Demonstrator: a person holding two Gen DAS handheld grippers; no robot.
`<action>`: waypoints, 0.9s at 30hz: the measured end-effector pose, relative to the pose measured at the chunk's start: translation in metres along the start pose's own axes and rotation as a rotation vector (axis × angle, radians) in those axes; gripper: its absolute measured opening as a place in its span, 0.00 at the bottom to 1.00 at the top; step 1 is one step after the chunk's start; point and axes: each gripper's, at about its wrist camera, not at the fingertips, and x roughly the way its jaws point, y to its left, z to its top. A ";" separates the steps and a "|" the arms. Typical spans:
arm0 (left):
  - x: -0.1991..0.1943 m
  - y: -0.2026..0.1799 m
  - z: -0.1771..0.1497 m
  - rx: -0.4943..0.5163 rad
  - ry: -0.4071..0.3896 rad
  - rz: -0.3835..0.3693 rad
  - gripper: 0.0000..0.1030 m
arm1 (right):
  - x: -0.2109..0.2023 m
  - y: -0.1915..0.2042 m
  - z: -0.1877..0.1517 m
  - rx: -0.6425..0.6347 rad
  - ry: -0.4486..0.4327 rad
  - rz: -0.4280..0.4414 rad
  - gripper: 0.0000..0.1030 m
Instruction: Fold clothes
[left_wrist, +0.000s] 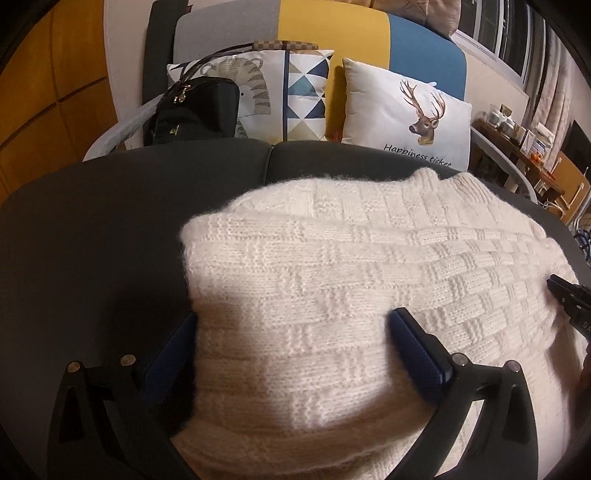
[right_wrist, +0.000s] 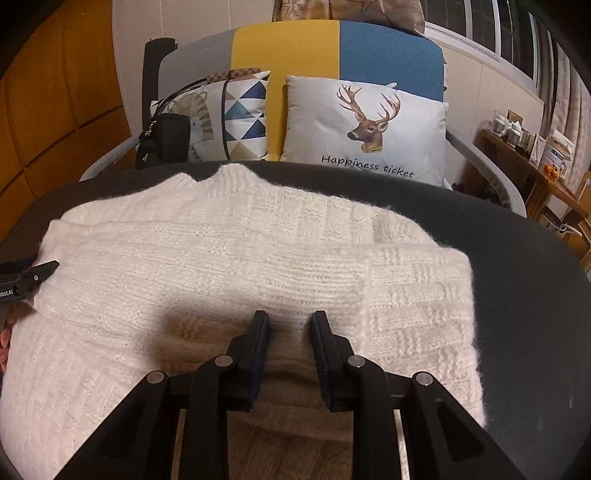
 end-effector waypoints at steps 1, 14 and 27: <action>0.004 -0.001 0.004 0.001 -0.001 0.001 1.00 | 0.003 -0.001 0.003 0.000 -0.002 -0.004 0.22; 0.026 -0.002 0.029 -0.025 -0.010 -0.031 1.00 | 0.029 -0.007 0.029 0.007 -0.028 -0.029 0.22; -0.030 0.021 0.001 -0.180 -0.065 0.012 0.67 | -0.014 0.027 0.021 0.024 -0.050 0.139 0.24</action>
